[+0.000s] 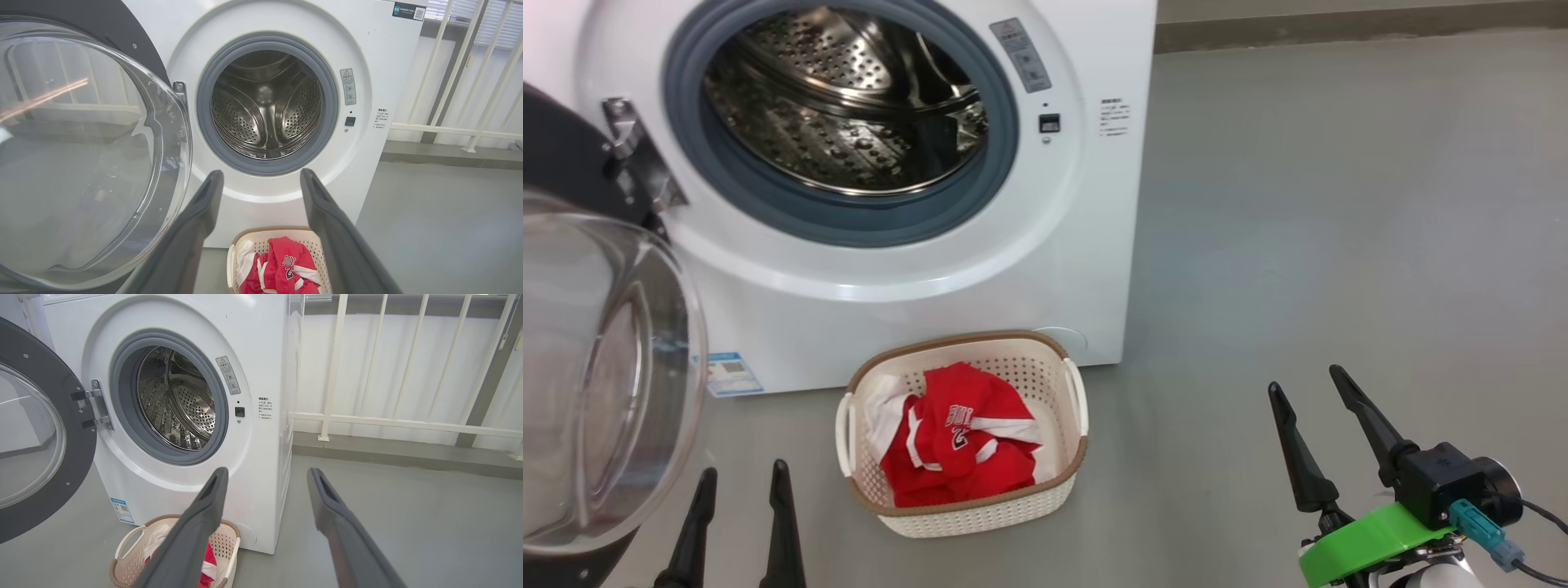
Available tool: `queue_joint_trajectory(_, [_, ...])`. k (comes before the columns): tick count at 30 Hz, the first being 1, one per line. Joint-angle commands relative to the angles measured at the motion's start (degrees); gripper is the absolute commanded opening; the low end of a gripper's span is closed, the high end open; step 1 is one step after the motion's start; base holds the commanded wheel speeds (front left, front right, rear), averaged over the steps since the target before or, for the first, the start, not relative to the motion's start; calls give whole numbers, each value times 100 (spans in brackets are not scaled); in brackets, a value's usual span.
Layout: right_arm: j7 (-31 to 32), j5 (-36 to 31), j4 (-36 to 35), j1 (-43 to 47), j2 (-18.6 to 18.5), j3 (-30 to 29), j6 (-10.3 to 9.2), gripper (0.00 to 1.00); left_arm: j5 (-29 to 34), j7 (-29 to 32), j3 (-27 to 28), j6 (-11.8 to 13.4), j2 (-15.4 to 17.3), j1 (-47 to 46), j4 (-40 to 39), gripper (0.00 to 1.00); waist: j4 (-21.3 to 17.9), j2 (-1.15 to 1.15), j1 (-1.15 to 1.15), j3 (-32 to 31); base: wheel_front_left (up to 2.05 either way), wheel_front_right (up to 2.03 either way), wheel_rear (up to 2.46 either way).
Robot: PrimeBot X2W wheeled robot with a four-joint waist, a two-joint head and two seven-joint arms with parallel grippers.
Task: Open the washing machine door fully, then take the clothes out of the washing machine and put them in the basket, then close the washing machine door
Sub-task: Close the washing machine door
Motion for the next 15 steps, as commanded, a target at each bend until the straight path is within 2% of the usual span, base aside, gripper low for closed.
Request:
queue_joint_trajectory(1, [-36, -23, -136, -60, -9, 151, 34, 100, 72, -74, 168, 50, 77, -138, -207, 100, 172, 0, 0, 0, 0, 0, 0])
queue_joint_trajectory(15, [-36, -31, -192, -60, -9, 309, 34, 100, 178, 60, 142, 240, 137, 1, -577, 100, 1084, 0, 0, -128, 0, 0, 0])
